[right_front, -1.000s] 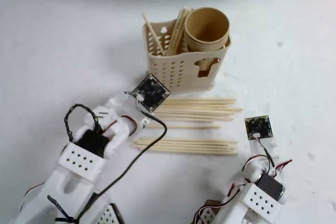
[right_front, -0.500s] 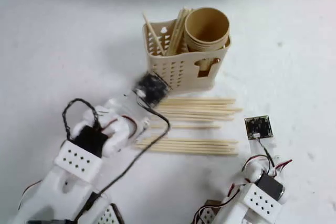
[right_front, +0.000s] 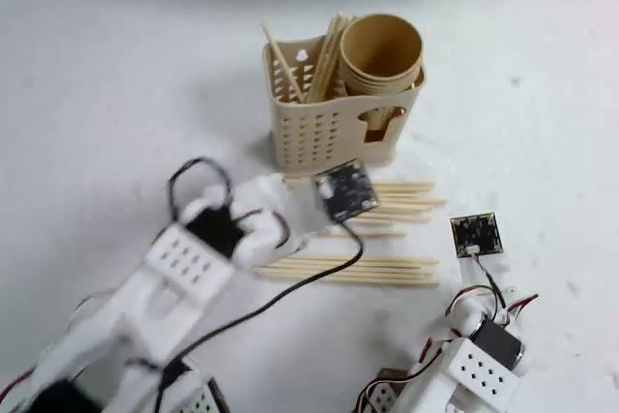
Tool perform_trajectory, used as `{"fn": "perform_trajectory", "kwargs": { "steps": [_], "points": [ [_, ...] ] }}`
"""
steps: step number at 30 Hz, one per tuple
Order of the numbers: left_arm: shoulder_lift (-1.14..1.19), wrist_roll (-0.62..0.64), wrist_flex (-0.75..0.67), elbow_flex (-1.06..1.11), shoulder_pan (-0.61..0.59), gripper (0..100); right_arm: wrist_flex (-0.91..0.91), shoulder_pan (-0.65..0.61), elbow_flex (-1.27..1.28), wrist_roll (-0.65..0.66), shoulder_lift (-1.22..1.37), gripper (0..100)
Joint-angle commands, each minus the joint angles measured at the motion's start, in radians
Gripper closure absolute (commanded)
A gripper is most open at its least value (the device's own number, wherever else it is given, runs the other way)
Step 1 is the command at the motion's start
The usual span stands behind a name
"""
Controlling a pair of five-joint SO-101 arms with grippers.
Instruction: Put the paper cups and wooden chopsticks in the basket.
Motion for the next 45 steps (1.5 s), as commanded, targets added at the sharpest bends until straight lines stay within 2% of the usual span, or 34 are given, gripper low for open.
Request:
{"fn": "perform_trajectory", "kwargs": {
  "steps": [1,4,9,21,24,30,39,45],
  "points": [
    [0.266,-0.08,-0.006,-0.21,0.022,91,-0.016,0.019,-0.003,0.012,-0.005,97.4],
    [0.389,-0.114,-0.025,-0.269,0.041,91,-0.016,0.019,-0.003,0.012,-0.005,97.4],
    [0.556,-0.152,-0.072,-0.33,0.039,83,-0.016,0.019,-0.003,0.012,-0.005,97.4],
    [0.917,-0.157,-0.055,-0.54,-0.013,84,-0.016,0.019,-0.003,0.012,-0.005,97.4],
    [0.932,-0.157,-0.008,-0.574,-0.013,87,-0.016,0.019,-0.003,0.012,-0.005,97.4],
    [0.932,-0.158,-0.003,-0.571,-0.013,97,-0.016,0.019,-0.003,0.012,-0.005,97.4],
    [0.909,-0.153,0.08,-0.6,-0.005,98,-0.016,0.019,-0.003,0.012,-0.005,97.4],
    [0.739,-0.146,0.187,-0.605,-0.004,98,-0.016,0.019,-0.003,0.012,-0.005,97.4]
  ]
}}
